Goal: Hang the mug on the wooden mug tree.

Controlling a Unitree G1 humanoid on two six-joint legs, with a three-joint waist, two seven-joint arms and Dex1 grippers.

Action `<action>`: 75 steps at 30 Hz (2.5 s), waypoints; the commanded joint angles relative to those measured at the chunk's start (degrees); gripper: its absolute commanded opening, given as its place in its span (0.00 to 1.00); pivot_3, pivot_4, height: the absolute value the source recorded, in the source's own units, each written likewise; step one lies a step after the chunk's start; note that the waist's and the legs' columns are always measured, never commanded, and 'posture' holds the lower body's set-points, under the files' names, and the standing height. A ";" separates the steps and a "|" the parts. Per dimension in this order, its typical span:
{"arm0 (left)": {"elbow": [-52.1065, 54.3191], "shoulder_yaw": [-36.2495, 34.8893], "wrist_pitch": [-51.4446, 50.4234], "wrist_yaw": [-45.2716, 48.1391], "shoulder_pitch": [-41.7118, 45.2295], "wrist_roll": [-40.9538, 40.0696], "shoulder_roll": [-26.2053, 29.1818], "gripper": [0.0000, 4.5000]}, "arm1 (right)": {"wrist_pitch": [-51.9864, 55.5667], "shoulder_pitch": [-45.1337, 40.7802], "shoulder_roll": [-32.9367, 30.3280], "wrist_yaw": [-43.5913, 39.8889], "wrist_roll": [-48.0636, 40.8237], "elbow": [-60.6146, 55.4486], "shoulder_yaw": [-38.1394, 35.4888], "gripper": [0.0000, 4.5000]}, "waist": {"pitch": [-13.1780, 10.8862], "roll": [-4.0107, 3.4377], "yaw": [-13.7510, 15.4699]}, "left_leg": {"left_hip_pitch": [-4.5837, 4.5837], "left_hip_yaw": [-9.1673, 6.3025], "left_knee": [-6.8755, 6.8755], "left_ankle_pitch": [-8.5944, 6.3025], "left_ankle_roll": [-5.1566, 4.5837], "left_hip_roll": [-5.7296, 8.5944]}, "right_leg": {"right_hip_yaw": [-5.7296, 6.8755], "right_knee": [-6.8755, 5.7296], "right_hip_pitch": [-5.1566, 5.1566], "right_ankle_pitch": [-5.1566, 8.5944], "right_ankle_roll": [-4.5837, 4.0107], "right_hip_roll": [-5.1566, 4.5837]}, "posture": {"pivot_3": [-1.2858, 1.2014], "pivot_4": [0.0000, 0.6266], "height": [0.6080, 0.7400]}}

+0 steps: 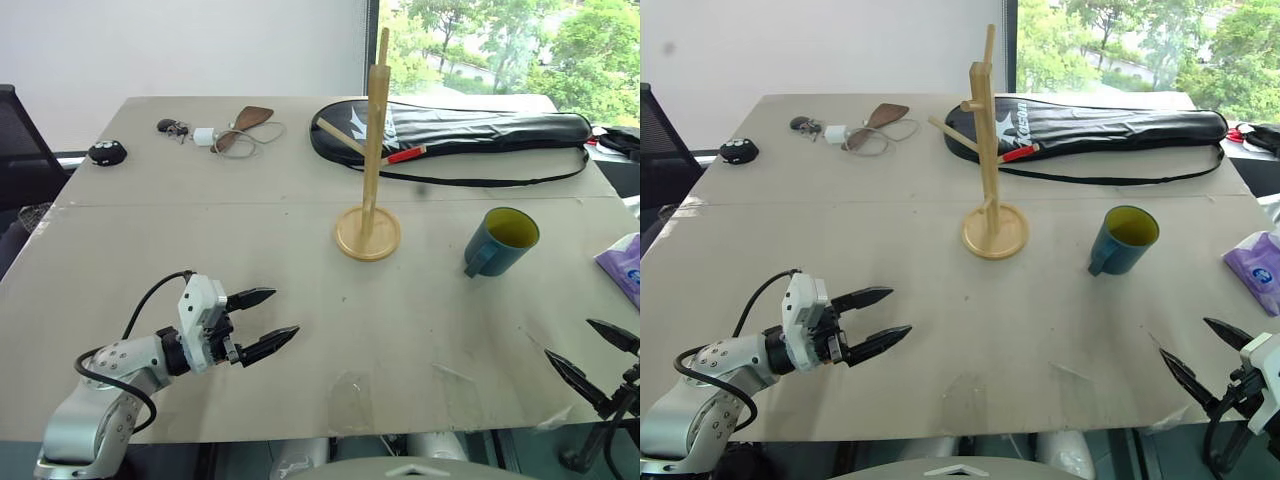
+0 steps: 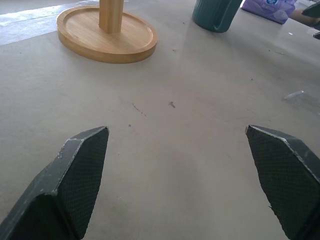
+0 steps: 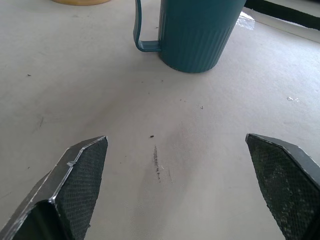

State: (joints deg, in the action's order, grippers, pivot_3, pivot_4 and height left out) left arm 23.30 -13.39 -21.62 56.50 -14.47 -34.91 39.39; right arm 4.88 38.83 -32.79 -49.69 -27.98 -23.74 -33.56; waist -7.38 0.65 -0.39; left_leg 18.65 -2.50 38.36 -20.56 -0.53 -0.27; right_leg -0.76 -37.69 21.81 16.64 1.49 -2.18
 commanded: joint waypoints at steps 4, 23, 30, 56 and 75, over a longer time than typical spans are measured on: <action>-0.68 0.67 2.85 3.77 8.56 -2.39 -0.32 1.00 | 4.49 -8.70 1.96 9.43 1.54 -9.28 6.78 0.99 | -0.04 0.02 -0.10 | 0.01 -0.08 0.12 0.02 0.03 0.01 | 0.08 -0.08 -0.02 -0.01 0.00 0.00 | 0.52 0.24 1.00; 2.58 -2.10 -0.60 13.65 13.41 -14.75 2.47 1.00 | 13.89 -27.12 5.17 15.21 2.59 -0.75 24.15 0.99 | -0.11 -0.10 -0.52 | 0.18 -0.44 0.09 0.03 0.05 0.15 | 0.34 0.08 -0.01 0.00 0.02 -0.01 | 0.52 0.24 1.00; 4.05 -3.98 -1.26 12.29 11.16 -16.47 2.68 1.00 | 14.37 -30.56 4.38 13.35 2.13 1.50 24.29 0.99 | -0.13 -0.12 -0.24 | 0.18 -0.53 0.08 0.02 0.05 0.15 | 0.39 0.08 -0.01 0.00 0.02 -0.01 | 0.52 0.24 1.00; 10.86 -7.90 -3.03 6.54 5.92 -19.55 3.25 1.00 | 10.16 -37.73 5.80 7.92 3.13 12.09 26.56 0.94 | -0.17 -0.16 -0.36 | 0.18 -0.53 0.08 0.03 0.05 0.17 | 0.38 0.10 -0.02 0.00 0.02 -0.06 | 0.52 0.24 1.00; 10.39 -7.97 -2.96 4.23 6.22 -20.59 1.50 1.00 | 13.37 -41.99 2.70 7.98 0.40 7.52 24.50 0.01 | -0.25 -0.28 -0.45 | 0.18 -0.54 0.07 0.03 0.05 0.17 | 0.38 0.10 -0.02 0.00 0.02 -0.05 | 0.52 0.24 1.00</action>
State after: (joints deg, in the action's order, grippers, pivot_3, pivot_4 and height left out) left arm 33.00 -20.14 -25.44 61.73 -8.66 -54.18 41.53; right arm 17.54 -0.86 -28.87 -41.76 -25.77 -11.75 -7.20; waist -7.63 0.37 -0.83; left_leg 18.84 -3.02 38.44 -20.53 -0.48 -0.10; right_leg -0.39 -37.59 21.79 16.64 1.51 -2.23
